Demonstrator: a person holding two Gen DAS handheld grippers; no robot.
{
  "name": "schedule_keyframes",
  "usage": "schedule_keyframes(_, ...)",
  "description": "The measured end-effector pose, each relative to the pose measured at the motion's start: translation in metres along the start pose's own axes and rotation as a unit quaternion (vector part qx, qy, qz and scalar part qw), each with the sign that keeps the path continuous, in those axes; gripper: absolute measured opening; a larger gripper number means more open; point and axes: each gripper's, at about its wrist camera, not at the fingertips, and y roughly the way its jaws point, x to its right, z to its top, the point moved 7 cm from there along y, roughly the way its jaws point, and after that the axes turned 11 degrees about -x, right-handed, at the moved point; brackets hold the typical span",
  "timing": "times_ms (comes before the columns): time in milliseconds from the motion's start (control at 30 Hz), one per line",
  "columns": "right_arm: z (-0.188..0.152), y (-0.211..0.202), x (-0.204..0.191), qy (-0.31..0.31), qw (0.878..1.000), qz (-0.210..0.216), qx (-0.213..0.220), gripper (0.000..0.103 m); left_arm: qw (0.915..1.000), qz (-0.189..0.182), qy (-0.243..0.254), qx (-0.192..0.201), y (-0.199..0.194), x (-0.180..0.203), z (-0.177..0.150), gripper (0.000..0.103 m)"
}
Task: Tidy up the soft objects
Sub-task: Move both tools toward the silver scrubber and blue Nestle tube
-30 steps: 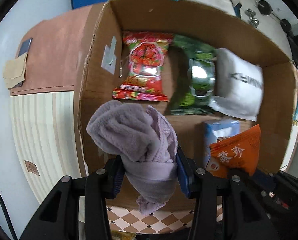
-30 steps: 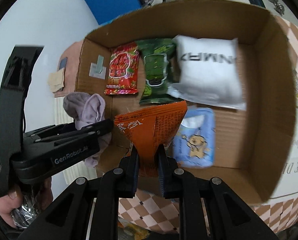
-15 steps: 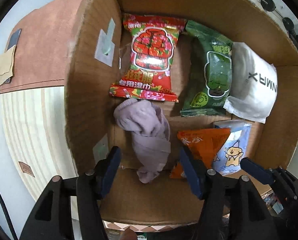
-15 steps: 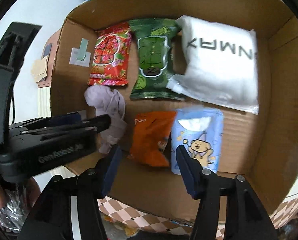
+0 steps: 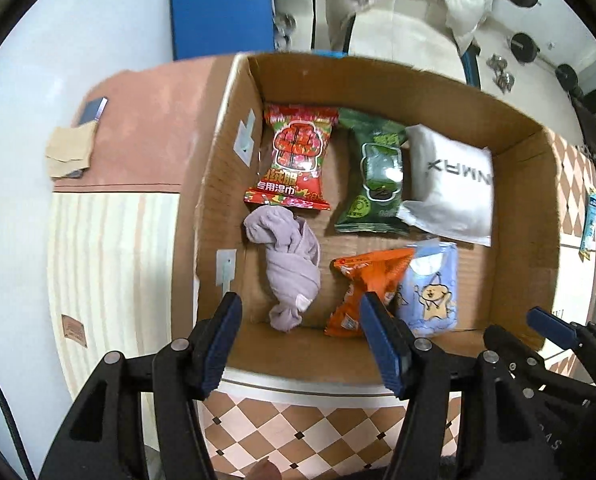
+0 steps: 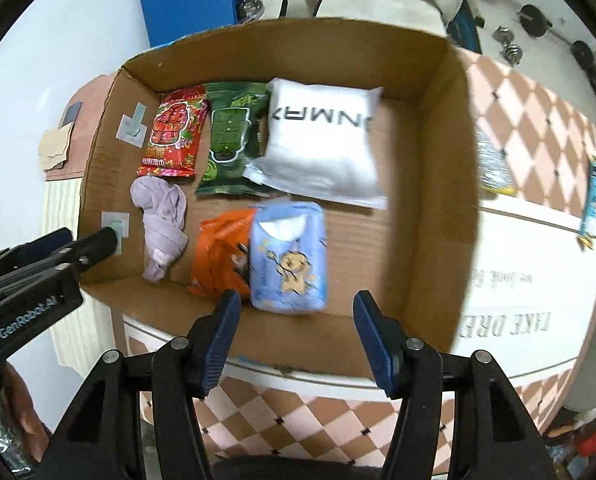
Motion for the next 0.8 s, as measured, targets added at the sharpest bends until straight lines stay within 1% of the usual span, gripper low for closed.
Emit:
schedule_keyframes(100,-0.013,-0.011,0.007,0.003,1.000,-0.009,0.022,0.062,0.9998,-0.003,-0.002,0.020,-0.013,0.004,-0.010,0.059)
schedule_keyframes(333,-0.042,-0.033,0.015,0.006,0.999,-0.014,0.051,0.062,0.9986,0.007,-0.008,0.052,-0.030,0.011,-0.031,0.059)
schedule_keyframes(367,-0.044,-0.034,0.016,0.006,0.998,-0.017,0.055,0.063,0.9984,0.009,-0.009,0.056,-0.032,0.011,-0.033,0.059)
schedule_keyframes(400,-0.048,-0.037,0.017,0.004,0.998,-0.021,0.061,0.069,0.9981,0.011,-0.010,0.059,-0.034,0.011,-0.036,0.059)
schedule_keyframes(433,-0.050,-0.038,0.016,0.003,0.998,-0.023,0.066,0.072,0.9977,0.012,-0.014,0.065,-0.037,0.011,-0.038,0.061)
schedule_keyframes(467,-0.052,-0.040,0.017,0.002,0.997,-0.023,0.071,0.076,0.9973,0.012,-0.017,0.070,-0.039,0.010,-0.040,0.066)
schedule_keyframes(500,-0.054,-0.042,0.017,0.001,0.997,-0.023,0.076,0.077,0.9968,0.014,-0.020,0.076,-0.041,0.009,-0.042,0.084)
schedule_keyframes(533,-0.057,-0.045,0.018,0.001,0.996,-0.023,0.083,0.077,0.9965,0.013,-0.022,0.080,-0.043,0.008,-0.043,0.094)
schedule_keyframes(567,-0.059,-0.047,0.018,0.000,0.996,-0.024,0.087,0.079,0.9961,0.013,-0.026,0.083,-0.044,0.007,-0.044,0.096)
schedule_keyframes(600,-0.060,-0.048,0.019,0.000,0.996,-0.025,0.090,0.084,0.9959,0.012,-0.027,0.085,-0.045,0.007,-0.045,0.096)
schedule_keyframes(633,-0.062,-0.050,0.019,0.000,0.995,-0.023,0.092,0.086,0.9957,0.011,-0.029,0.087,-0.047,0.006,-0.047,0.097)
schedule_keyframes(700,-0.064,-0.054,0.021,-0.003,0.995,-0.021,0.098,0.099,0.9951,0.013,-0.033,0.092,-0.049,0.005,-0.051,0.097)
schedule_keyframes(767,-0.065,-0.057,0.022,-0.006,0.994,-0.027,0.105,0.103,0.9946,0.019,-0.036,0.095,-0.050,0.005,-0.053,0.097)
schedule_keyframes(800,-0.066,-0.059,0.024,-0.006,0.994,-0.028,0.109,0.103,0.9945,0.018,-0.038,0.096,-0.051,0.004,-0.055,0.097)
